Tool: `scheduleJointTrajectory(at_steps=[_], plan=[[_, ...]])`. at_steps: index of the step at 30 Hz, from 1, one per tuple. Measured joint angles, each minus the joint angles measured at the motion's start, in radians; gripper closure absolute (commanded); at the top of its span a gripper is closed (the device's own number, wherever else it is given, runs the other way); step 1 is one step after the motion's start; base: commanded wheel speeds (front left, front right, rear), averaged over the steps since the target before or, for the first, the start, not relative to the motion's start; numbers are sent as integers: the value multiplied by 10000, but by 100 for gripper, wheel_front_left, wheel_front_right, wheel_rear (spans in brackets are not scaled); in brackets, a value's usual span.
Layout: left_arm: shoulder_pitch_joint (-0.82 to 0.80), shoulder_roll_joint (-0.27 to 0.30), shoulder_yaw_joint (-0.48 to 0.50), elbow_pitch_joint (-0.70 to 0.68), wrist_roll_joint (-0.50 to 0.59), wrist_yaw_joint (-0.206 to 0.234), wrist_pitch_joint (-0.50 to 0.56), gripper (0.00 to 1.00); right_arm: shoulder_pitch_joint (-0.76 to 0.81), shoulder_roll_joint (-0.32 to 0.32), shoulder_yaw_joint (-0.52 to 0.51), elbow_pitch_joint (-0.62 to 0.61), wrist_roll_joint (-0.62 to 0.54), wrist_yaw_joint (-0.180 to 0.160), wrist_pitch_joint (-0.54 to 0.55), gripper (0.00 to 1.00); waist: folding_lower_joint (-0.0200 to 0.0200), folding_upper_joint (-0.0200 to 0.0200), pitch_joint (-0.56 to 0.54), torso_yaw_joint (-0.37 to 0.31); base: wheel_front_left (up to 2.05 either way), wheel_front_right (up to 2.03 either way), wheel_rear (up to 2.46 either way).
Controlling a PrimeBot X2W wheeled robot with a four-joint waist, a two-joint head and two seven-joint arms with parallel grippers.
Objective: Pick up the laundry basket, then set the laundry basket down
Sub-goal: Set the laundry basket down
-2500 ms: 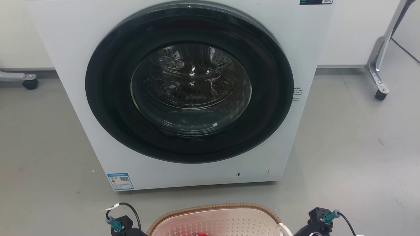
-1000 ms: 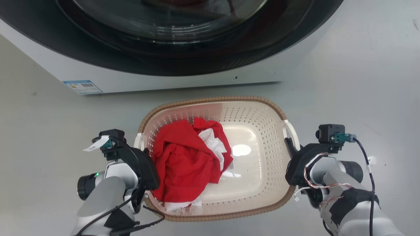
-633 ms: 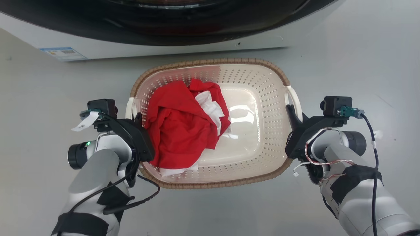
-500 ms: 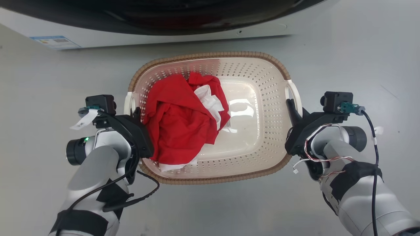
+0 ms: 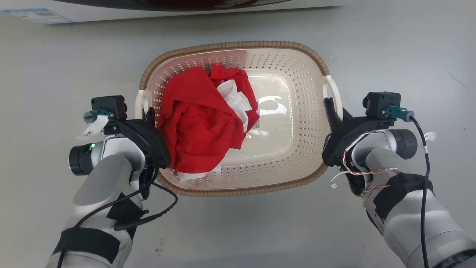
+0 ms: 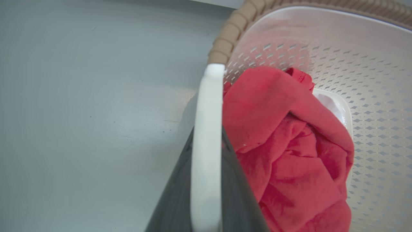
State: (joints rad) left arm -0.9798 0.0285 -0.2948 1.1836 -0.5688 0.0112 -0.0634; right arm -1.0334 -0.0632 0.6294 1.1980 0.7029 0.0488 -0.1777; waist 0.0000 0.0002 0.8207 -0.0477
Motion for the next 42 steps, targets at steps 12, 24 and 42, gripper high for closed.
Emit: scheduleJointTrajectory(at_steps=[12, 24, 42], plan=[[-203, 6, -19, 295, 12, -42, -148, 100, -218, 27, 90, 146, -54, 221, 0, 100, 0, -2, 558, 22, 0, 0, 0], [-403, 36, -31, 401, 13, -201, -370, 100, -288, 38, 105, 240, -52, 410, -174, 100, -1, -4, 790, 55, 0, 0, 0], [-584, -13, -29, 600, 8, -305, -525, 100, -434, 6, 125, 370, 15, 619, -215, 100, -1, -3, 861, 134, 0, 0, 0]])
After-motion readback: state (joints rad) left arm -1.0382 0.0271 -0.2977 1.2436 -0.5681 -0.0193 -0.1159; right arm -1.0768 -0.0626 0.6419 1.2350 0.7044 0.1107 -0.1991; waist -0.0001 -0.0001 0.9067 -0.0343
